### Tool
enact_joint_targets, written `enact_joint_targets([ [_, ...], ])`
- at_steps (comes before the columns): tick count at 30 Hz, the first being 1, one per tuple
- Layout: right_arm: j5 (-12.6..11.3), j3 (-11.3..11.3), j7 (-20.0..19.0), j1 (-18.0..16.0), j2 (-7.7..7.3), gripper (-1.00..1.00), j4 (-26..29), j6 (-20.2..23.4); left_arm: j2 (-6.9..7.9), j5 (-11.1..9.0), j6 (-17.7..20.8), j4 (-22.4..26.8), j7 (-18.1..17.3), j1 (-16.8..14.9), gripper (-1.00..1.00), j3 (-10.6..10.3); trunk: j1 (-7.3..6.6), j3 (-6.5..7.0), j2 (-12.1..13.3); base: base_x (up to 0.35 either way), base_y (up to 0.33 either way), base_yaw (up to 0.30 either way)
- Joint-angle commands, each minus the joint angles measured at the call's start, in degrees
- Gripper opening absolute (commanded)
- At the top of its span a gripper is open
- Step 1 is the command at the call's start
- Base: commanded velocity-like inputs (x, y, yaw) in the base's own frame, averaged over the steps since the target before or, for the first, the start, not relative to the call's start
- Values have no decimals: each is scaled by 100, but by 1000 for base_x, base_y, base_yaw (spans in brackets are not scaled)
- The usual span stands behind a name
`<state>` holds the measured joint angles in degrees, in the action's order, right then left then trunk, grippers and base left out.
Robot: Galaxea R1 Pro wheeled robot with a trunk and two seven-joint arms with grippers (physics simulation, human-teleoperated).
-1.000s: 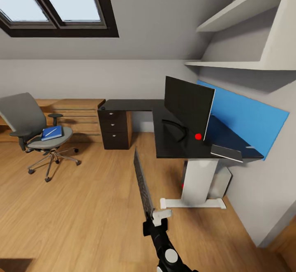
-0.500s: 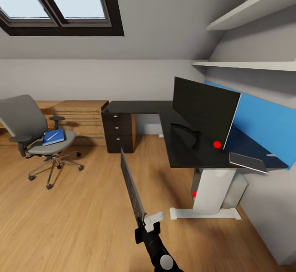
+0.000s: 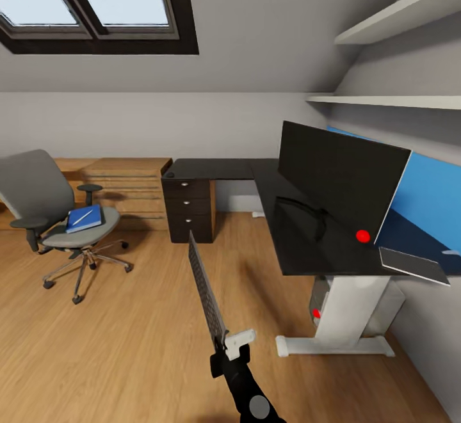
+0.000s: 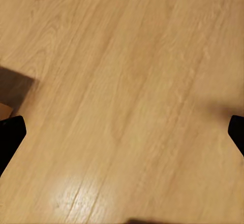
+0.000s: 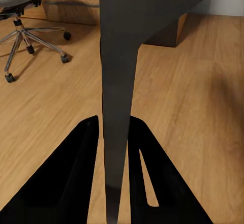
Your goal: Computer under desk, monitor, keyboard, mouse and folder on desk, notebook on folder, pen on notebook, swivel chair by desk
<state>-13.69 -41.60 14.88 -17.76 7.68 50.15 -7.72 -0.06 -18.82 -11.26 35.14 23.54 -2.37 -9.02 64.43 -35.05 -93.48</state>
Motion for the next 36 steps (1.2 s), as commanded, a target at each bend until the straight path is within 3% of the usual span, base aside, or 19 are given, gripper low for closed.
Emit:
enact_joint_targets([
  [1,-64,-25,23,-8,-3,-100,-4,-37,6,-60,-34,-4,37,-3,100,-36,1,-5,-2,220,9,0],
  [36,-46,-42,18,-8,-20,-100,4,-300,15,-87,-52,2,37,-7,100,5,-768,623,1401,324,126,0],
])
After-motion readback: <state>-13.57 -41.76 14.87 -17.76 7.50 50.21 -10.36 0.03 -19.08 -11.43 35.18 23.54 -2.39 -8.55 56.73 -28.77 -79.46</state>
